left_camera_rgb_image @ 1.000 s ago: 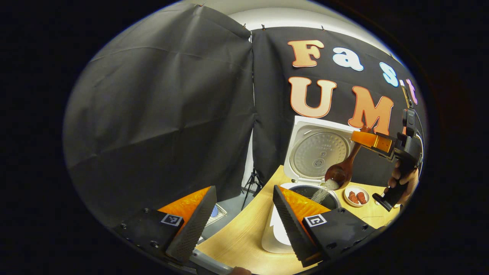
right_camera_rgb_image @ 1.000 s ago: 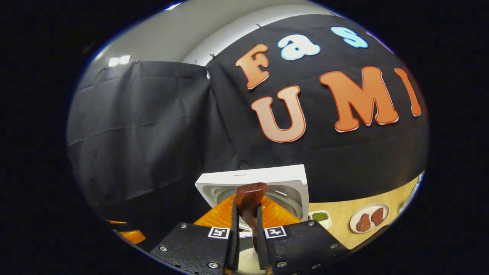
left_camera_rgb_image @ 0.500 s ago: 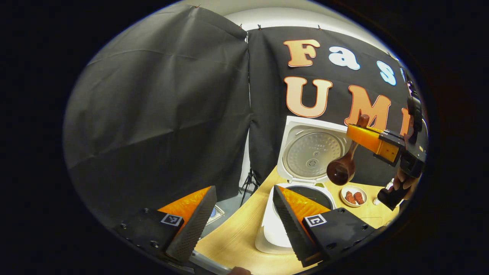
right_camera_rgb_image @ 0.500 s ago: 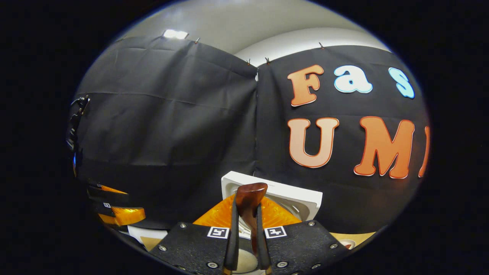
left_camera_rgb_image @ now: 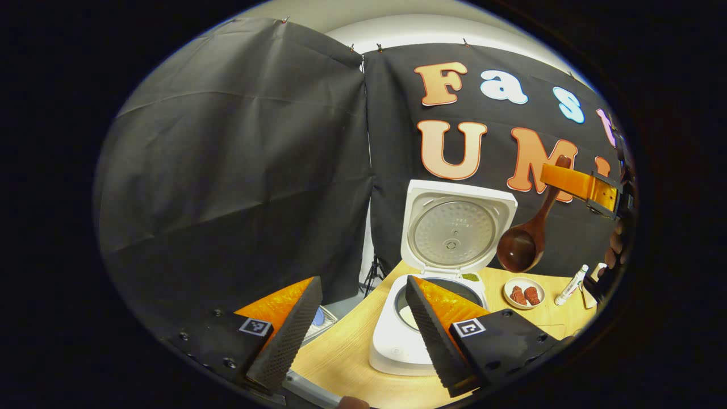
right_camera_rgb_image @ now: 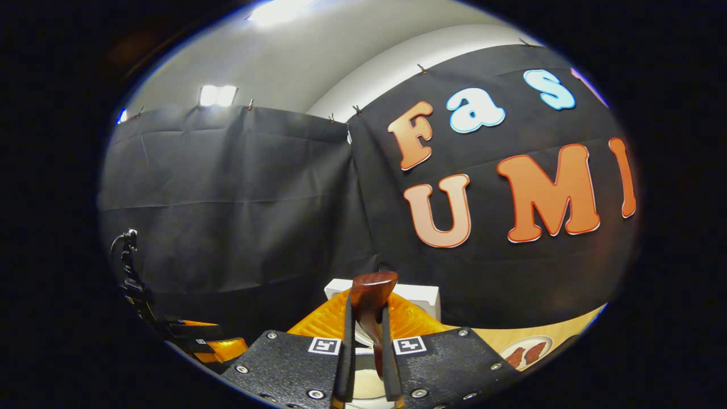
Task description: Close the left gripper, press the button to open the rice cooker; take a wooden spoon from the chopstick holder with the right hand, scoop a spoonful of rice and pour it into the rice cooker, then put the wooden spoon back into the chopstick holder.
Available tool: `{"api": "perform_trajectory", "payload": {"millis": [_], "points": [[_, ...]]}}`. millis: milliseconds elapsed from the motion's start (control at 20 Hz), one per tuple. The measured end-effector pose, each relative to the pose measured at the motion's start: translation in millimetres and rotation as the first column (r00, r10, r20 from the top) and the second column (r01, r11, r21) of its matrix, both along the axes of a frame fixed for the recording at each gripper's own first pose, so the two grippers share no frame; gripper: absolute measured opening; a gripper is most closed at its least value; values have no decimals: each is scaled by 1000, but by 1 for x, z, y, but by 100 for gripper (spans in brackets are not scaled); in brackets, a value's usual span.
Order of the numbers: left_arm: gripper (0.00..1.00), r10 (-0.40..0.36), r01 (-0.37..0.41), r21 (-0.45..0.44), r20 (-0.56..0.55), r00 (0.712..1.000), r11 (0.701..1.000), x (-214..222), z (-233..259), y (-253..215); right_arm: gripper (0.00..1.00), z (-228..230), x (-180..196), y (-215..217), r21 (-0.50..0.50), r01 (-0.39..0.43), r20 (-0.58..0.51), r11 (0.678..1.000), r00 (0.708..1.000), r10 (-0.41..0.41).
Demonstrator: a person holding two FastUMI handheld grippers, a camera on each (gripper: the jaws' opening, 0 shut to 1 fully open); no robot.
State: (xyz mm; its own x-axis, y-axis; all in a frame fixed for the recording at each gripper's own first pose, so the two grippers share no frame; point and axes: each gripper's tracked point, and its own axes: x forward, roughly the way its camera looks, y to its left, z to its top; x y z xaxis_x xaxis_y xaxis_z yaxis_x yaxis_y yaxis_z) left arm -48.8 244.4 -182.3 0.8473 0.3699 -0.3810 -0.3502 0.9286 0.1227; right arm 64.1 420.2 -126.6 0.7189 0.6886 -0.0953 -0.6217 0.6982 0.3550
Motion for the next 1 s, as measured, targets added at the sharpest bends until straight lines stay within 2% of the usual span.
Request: {"api": "perform_trajectory", "payload": {"millis": [200, 250, 300, 450, 550, 750, 900, 1000], "points": [[100, -22, 22, 9, 19, 1000, 1000, 3, 7, -32, 19, -13, -4, -76, 12, 67, -59, 998, 996, -66], [99, -25, 25, 12, 21, 999, 1000, 5, 8, -39, 15, -23, -4, -101, 5, 98, -89, 995, 991, -97], [99, -31, 30, 11, 25, 999, 999, 7, 9, -47, 20, -31, -1, -129, -9, 142, -110, 990, 984, -142], [99, -51, 51, 1, 27, 998, 999, 14, 8, -72, 19, -52, 0, -211, -62, 278, -144, 958, 948, -285], [100, -72, 72, -4, 27, 997, 997, 20, 7, -90, 19, -73, -11, -265, -105, 351, -180, 930, 913, -365], [100, -120, 121, -8, 23, 992, 993, 30, 5, -126, 20, -104, -40, -363, -182, 495, -244, 850, 814, -527], [100, -155, 155, -18, 17, 988, 988, 40, 3, -151, 19, -121, -66, -410, -224, 567, -274, 792, 743, -610], [100, -174, 174, -25, 14, 985, 984, 45, 1, -166, 20, -128, -82, -428, -235, 597, -301, 767, 706, -641]]}}
